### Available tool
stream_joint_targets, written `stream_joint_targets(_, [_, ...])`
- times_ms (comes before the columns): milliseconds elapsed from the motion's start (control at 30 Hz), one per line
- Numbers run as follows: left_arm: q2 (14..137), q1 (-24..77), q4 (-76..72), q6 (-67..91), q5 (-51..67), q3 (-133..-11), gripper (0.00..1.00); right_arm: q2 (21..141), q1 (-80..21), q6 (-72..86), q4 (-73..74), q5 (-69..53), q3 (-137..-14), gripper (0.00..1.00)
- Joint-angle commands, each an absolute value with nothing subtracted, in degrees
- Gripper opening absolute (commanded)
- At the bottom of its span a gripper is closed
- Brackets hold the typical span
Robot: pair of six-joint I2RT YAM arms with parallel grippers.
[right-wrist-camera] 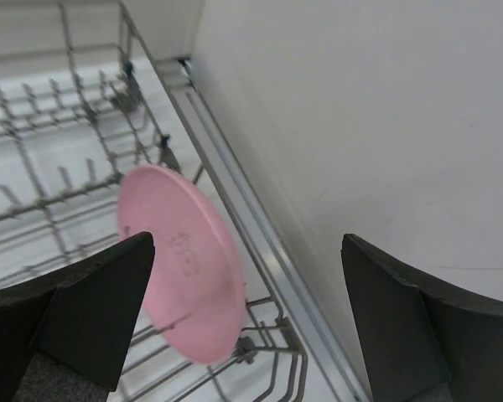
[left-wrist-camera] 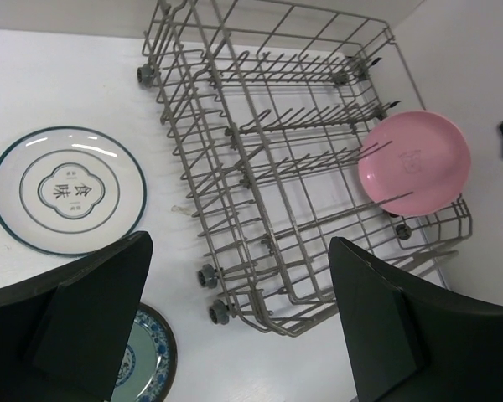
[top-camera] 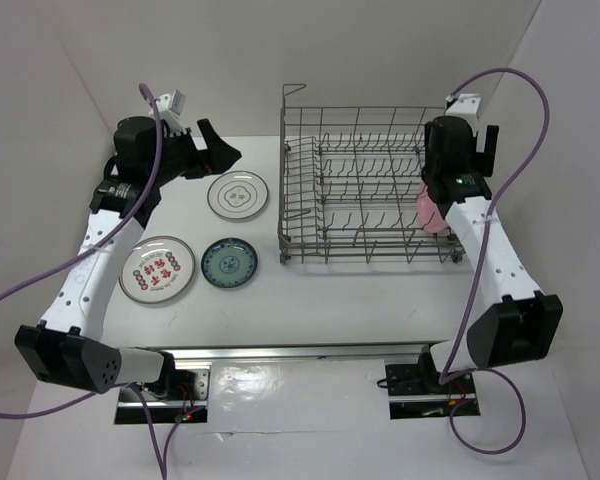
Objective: Load the plates into the dish rack
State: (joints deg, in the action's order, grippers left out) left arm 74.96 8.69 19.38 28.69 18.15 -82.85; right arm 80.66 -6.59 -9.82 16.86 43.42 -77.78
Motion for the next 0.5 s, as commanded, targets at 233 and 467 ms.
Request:
stream_joint_targets(233, [86.1,8.3,26.0,34.7,4.9,-85.1,1.00,63.2,-18.5,5.0,30.1,19.3,-87.6,0.99])
stream_joint_targets(467, [89.5,6.0,25.5,41.8,4.4,-82.1,1.00,56.3,-20.4,11.9,26.5,-2.8,-80.3,0.99])
